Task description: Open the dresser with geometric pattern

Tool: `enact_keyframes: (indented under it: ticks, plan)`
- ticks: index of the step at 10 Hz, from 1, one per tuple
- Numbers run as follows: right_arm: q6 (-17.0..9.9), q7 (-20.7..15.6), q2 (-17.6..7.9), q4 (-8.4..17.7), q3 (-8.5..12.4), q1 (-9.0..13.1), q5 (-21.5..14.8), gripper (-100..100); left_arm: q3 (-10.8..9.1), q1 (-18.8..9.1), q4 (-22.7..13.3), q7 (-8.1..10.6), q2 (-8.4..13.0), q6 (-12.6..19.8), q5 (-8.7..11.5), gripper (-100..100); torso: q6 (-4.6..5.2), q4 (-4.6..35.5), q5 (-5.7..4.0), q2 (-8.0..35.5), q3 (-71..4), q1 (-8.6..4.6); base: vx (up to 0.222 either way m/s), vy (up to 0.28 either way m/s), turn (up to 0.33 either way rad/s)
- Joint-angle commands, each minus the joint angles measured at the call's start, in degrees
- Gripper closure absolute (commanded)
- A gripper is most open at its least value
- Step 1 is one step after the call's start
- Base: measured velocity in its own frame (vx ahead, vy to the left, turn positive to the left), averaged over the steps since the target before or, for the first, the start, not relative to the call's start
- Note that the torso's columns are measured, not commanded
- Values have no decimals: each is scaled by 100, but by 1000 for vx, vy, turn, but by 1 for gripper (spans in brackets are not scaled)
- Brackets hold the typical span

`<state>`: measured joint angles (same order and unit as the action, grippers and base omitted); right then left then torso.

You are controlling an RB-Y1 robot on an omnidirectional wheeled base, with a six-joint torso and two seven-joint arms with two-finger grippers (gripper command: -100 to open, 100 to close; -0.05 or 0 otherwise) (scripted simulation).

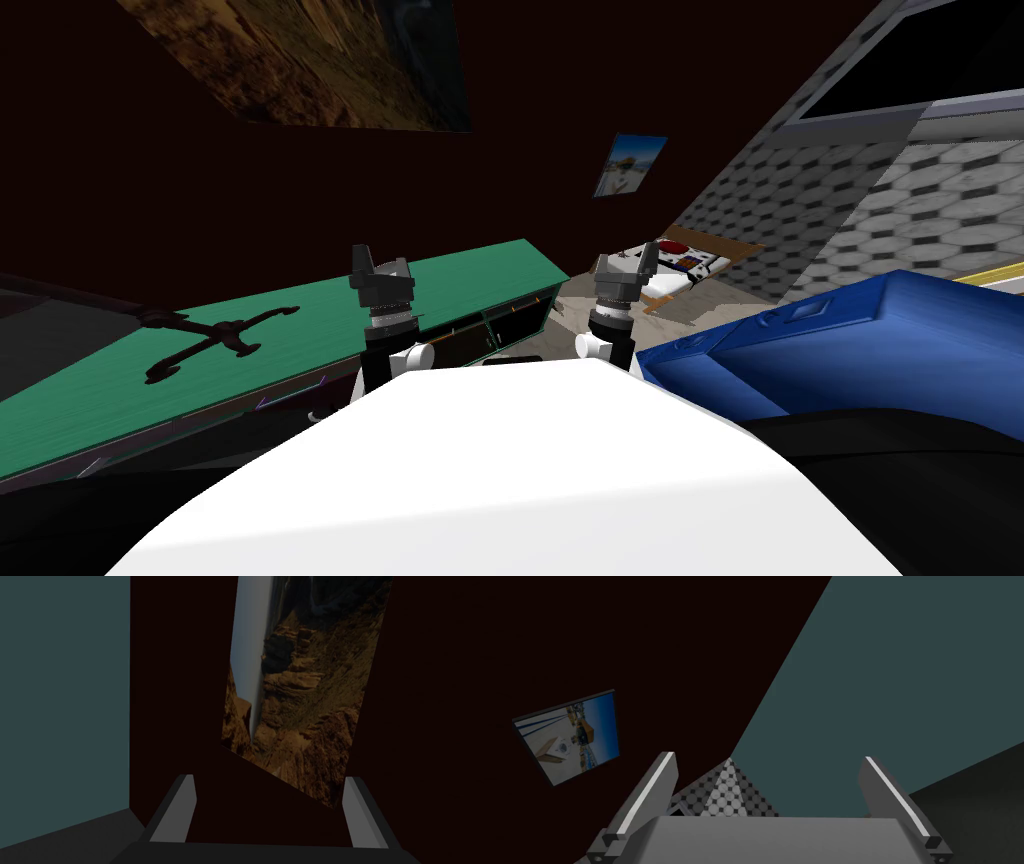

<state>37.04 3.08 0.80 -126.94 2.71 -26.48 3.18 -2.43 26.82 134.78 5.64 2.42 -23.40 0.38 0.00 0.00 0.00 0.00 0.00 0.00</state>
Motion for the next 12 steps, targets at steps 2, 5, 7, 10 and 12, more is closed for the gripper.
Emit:
enact_keyframes:
  ticks: [2,5,7,10,12]
  plan:
    - [0,0,0,0,0,0,0,0,0,0,0,0,0,0,0,0,0,600,0,597,-1200,0,0,0,0]
    - [0,0,0,-1,0,0,0,0,0,0,1,0,0,0,0,0,0,1846,0,1845,-3692,0,0,0,0]
    - [0,0,0,-2,0,0,0,0,0,0,1,0,0,0,0,0,0,2691,0,2692,-5381,0,0,0,0]
    - [1,0,0,-2,0,0,0,0,-7,-22,-136,6,182,-107,15,-100,0,3960,0,3962,-7919,0,4,-10,7]
    - [0,0,1,1,-1,-1,0,0,-17,-54,-335,14,316,-263,37,-100,0,4204,-4,4203,-8428,-13,24,-62,23]
